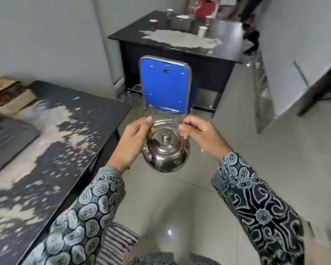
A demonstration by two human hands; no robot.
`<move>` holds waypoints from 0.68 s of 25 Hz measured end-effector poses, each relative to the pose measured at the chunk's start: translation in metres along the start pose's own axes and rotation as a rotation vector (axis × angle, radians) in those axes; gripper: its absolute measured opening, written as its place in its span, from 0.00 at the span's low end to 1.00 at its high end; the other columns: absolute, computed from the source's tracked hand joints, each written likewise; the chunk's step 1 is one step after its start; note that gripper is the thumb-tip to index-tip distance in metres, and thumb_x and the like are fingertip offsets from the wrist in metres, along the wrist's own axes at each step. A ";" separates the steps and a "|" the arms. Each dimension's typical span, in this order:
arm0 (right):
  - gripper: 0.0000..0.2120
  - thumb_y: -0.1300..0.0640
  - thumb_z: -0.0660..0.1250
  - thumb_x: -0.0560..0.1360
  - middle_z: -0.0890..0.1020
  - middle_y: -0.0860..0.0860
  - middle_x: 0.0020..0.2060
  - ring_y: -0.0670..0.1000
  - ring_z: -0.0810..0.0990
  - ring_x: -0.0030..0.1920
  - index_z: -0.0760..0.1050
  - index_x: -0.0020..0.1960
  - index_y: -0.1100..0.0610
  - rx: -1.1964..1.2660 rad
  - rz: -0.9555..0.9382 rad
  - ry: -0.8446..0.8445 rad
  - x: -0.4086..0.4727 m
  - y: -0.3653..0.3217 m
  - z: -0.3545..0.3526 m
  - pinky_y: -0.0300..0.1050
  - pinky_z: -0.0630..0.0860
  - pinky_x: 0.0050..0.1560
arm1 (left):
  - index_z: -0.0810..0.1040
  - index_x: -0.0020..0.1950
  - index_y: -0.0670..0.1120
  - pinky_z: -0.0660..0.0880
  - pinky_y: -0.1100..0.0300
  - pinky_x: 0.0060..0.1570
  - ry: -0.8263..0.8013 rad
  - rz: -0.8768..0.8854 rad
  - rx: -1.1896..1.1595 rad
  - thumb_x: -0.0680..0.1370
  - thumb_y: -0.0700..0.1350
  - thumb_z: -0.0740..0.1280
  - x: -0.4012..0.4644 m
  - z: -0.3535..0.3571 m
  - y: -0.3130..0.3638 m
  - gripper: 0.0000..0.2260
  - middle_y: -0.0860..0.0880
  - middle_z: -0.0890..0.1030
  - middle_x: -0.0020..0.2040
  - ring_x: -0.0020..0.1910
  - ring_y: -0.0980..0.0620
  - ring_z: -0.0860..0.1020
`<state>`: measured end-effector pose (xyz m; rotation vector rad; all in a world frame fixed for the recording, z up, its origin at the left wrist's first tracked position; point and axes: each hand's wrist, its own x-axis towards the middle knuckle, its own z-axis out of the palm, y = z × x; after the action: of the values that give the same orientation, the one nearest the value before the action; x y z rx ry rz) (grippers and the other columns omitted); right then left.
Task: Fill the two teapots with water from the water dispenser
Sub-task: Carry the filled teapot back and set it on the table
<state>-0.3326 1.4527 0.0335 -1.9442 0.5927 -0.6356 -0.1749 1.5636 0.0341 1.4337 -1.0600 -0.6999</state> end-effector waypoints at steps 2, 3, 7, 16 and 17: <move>0.14 0.53 0.62 0.75 0.74 0.51 0.32 0.48 0.73 0.37 0.72 0.38 0.64 -0.014 0.034 0.103 -0.011 0.016 -0.047 0.44 0.71 0.46 | 0.70 0.34 0.40 0.66 0.69 0.35 -0.097 0.020 0.002 0.81 0.46 0.56 0.033 0.048 0.000 0.17 0.48 0.70 0.32 0.33 0.55 0.68; 0.15 0.52 0.61 0.75 0.74 0.51 0.32 0.48 0.73 0.37 0.72 0.38 0.65 -0.014 0.057 0.149 -0.015 0.025 -0.069 0.45 0.71 0.47 | 0.70 0.33 0.44 0.66 0.70 0.34 -0.142 0.028 -0.003 0.81 0.46 0.57 0.048 0.072 0.001 0.17 0.51 0.71 0.31 0.32 0.58 0.68; 0.14 0.54 0.61 0.76 0.73 0.53 0.31 0.49 0.72 0.36 0.71 0.35 0.60 -0.032 0.132 0.308 -0.017 0.057 -0.152 0.44 0.71 0.46 | 0.68 0.35 0.43 0.66 0.64 0.37 -0.307 0.056 0.008 0.81 0.47 0.56 0.119 0.159 0.005 0.16 0.49 0.68 0.31 0.33 0.53 0.67; 0.07 0.57 0.63 0.75 0.72 0.50 0.29 0.50 0.72 0.32 0.72 0.39 0.57 -0.005 0.183 0.508 0.060 0.144 -0.327 0.45 0.72 0.39 | 0.63 0.31 0.49 0.63 0.61 0.35 -0.484 0.059 0.008 0.81 0.47 0.54 0.301 0.325 0.015 0.17 0.54 0.64 0.29 0.30 0.56 0.64; 0.07 0.57 0.63 0.75 0.72 0.49 0.29 0.48 0.71 0.31 0.72 0.39 0.57 0.007 0.194 0.517 0.076 0.154 -0.345 0.42 0.71 0.38 | 0.63 0.31 0.49 0.63 0.62 0.35 -0.481 0.038 0.012 0.81 0.47 0.54 0.323 0.341 0.014 0.17 0.55 0.64 0.28 0.29 0.58 0.64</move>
<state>-0.5224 1.1169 0.0444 -1.6869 1.0800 -1.0206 -0.3475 1.1264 0.0439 1.2788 -1.4568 -1.0432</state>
